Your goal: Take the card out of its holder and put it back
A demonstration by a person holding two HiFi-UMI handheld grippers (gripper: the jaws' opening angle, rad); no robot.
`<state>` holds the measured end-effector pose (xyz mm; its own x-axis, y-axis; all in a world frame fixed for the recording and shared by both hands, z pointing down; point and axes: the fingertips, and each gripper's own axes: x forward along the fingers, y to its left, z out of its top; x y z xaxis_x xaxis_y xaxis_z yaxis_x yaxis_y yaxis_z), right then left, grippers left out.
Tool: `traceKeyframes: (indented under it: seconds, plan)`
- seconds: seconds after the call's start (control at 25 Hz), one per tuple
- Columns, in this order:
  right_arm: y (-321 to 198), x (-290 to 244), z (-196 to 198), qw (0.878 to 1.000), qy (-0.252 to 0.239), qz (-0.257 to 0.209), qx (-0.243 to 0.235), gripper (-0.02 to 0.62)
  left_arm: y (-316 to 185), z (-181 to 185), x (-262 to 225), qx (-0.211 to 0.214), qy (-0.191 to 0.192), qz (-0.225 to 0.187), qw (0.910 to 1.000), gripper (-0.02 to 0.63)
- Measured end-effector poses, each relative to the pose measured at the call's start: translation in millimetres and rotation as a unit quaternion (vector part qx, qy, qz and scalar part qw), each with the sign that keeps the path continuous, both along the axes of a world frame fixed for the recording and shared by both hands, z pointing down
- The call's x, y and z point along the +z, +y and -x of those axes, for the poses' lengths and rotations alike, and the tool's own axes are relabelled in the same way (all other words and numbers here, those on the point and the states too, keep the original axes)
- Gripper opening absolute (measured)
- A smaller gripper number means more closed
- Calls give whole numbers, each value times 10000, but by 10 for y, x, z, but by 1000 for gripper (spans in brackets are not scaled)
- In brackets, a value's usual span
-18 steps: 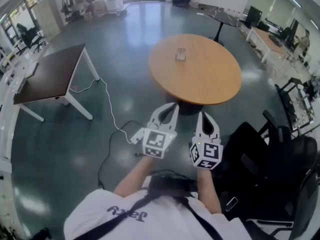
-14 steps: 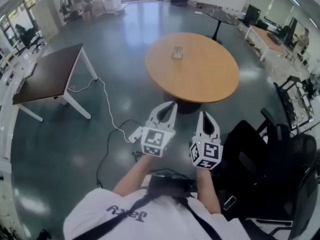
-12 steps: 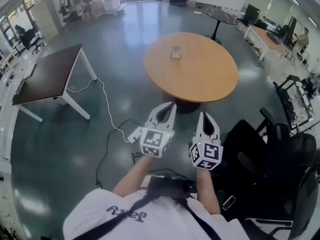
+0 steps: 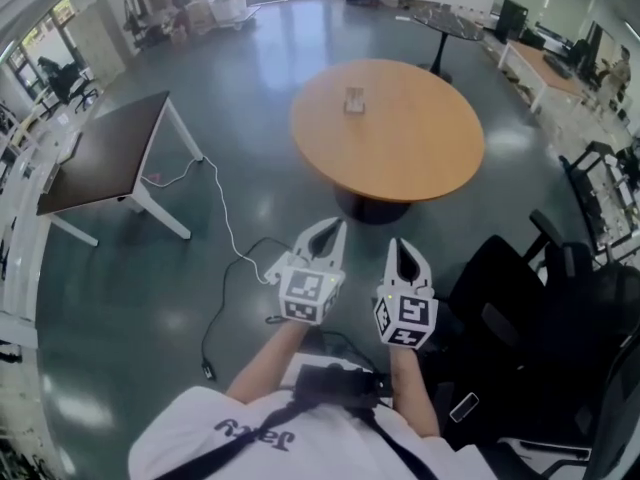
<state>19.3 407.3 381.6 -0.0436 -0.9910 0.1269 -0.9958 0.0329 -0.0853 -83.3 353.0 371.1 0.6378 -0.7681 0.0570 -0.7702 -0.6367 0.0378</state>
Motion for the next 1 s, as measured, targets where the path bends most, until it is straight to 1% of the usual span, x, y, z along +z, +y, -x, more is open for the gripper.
traceKeyframes:
  seconds: [0.08,0.2,0.28,0.4,0.48,0.64,0.76,0.88,1.0]
  plan:
    - [-101,31,30,10000,-19,70,-44,18,-122,-24,-7,19,57,14,10000,9]
    - [-375,42,-17,9999,10,134,56,18,-402,-106,14,146,121,60,9998,9]
    - [-627,4,-64,9998,-27,98,167,18,-657,-121,18,212,172,94,9996,9]
    - [-1026,-62,-77,9995,-86,19,307,18,-1114,-56,-12,200,247,87,9995,9]
    - [-1309,-89,-60,9994,-44,5,357,18,-1412,8,-89,171,308,8,9994,9]
    - [-1817,-127,-55,9976,73,11,690,11,-1873,103,-168,235,415,-65,9988,9]
    - [-2021,-138,-53,9962,96,5,862,11,-2083,110,-148,338,445,-72,9984,9]
    - [-2213,-89,-12,9966,205,115,794,11,-2265,93,-54,395,483,94,9980,9]
    - [-2393,-56,14,9971,280,166,692,11,-2305,41,66,512,475,241,9973,9]
